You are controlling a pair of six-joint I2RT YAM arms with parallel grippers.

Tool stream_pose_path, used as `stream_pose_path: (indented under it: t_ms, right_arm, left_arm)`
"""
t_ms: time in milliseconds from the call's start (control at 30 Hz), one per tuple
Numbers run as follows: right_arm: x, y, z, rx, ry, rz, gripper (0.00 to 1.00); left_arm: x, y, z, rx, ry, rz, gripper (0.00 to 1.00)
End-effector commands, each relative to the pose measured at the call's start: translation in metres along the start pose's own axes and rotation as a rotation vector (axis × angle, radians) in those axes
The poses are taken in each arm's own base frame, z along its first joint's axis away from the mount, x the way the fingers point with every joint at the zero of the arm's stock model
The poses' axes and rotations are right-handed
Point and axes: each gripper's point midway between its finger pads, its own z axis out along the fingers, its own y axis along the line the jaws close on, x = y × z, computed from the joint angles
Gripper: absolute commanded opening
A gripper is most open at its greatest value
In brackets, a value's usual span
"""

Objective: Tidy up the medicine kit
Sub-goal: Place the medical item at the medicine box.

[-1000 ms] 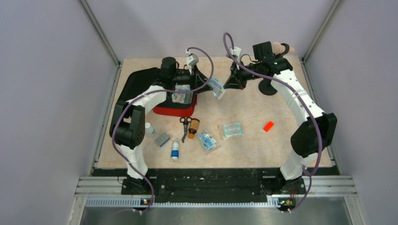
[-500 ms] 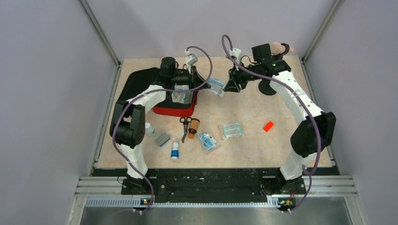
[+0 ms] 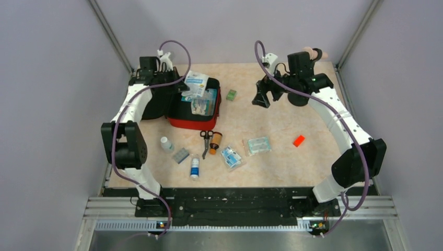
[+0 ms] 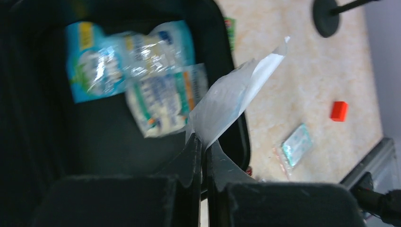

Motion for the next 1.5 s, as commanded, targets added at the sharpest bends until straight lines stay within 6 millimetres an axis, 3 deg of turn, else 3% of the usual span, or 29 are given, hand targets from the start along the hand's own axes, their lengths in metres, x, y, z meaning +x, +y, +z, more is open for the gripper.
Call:
stream_pose_path:
  t_ms: [0, 367, 600, 667, 933, 1033, 1300, 1467]
  right_arm:
    - [-0.014, 0.001, -0.005, 0.015, -0.061, -0.01, 0.87]
    - [-0.012, -0.003, 0.005, 0.0, -0.051, -0.007, 0.87]
    - [-0.006, -0.005, 0.008, 0.0, -0.038, -0.015, 0.87]
    - [-0.006, -0.005, 0.009, -0.001, -0.036, -0.013, 0.87]
    - [-0.003, -0.006, 0.01, 0.002, -0.028, -0.011, 0.87]
    - [-0.001, -0.007, 0.011, 0.001, -0.022, -0.009, 0.87]
    - [0.002, -0.008, 0.014, -0.002, -0.014, -0.008, 0.87]
    - [0.002, -0.008, 0.016, -0.008, -0.013, -0.007, 0.87]
  left_arm:
    - [0.014, 0.04, -0.039, -0.249, 0.093, -0.017, 0.0]
    - [0.045, 0.088, -0.013, -0.374, 0.217, -0.08, 0.0]
    - [0.038, 0.112, 0.0, -0.503, 0.197, -0.096, 0.0]
    - [0.042, 0.109, 0.01, -0.52, 0.209, -0.089, 0.0]
    - [0.057, 0.119, 0.021, -0.577, 0.24, -0.116, 0.0]
    - [0.056, 0.119, 0.019, -0.589, 0.237, -0.109, 0.1]
    - [0.042, 0.117, 0.002, -0.626, 0.214, -0.039, 0.24]
    - [0.037, 0.115, -0.003, -0.632, 0.203, -0.015, 0.41]
